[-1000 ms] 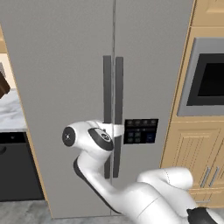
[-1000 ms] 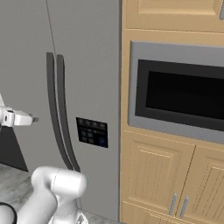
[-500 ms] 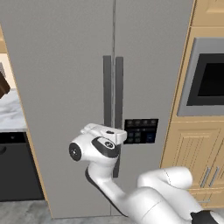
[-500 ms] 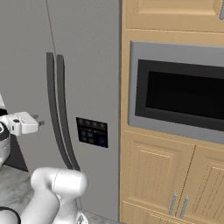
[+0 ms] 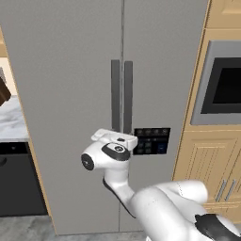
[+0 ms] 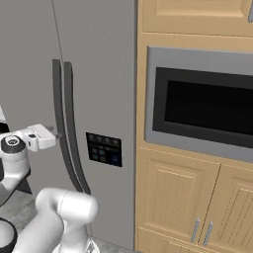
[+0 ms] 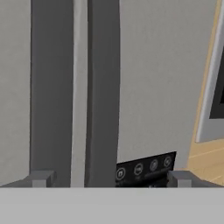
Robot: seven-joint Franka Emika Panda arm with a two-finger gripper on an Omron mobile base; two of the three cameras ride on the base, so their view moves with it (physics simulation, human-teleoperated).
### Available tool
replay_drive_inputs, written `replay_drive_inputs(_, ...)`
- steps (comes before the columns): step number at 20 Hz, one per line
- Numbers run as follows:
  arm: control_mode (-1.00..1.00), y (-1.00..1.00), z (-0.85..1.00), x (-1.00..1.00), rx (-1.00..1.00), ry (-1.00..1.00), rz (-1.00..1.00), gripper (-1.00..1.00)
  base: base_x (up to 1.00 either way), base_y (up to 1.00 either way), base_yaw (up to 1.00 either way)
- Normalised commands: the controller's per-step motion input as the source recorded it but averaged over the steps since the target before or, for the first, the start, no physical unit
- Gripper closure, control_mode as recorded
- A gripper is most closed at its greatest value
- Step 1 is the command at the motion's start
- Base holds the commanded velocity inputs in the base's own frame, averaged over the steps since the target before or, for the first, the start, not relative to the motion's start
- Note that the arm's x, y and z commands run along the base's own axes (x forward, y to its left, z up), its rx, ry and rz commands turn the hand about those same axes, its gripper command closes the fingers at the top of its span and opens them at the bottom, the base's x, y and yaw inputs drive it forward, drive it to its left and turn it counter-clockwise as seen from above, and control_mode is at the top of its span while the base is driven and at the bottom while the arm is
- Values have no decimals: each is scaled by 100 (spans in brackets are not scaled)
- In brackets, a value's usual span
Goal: Move the hot dog bun to the plate on the dining table and place the condiment next to that plate. Then navigate to the fridge and take the sausage and place it on the plate as well.
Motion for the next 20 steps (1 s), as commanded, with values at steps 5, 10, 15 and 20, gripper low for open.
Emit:
replay_drive_inputs(5,-100,7,-7,56,-7,0,-5,-100,0,0,0)
replay_drive_inputs(10,-100,38,-4,24,-7,-3,-1,-100,0,0,0)
replay_drive_inputs(15,-100,29,-1,3,-3,-7,0,-100,0,0,0)
replay_drive_inputs(20,-100,-1,-3,0,0,-7,0,-100,0,0,0)
